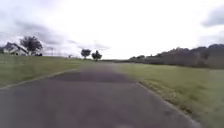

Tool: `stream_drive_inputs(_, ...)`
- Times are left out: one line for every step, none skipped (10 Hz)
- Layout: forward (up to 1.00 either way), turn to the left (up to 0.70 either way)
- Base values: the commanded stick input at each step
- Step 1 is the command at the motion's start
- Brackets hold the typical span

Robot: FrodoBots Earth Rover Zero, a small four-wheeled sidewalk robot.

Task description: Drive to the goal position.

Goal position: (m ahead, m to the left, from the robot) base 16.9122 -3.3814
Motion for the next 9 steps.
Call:
stream_drive_inputs(0.70, 0.35)
stream_drive_inputs(0.70, 0.35)
stream_drive_inputs(0.70, 0.02)
stream_drive_inputs(0.70, 0.02)
stream_drive_inputs(0.70, 0.02)
stream_drive_inputs(0.70, 0.02)
stream_drive_inputs(0.70, 0.02)
stream_drive_inputs(0.70, 0.02)
stream_drive_inputs(0.70, 0.02)
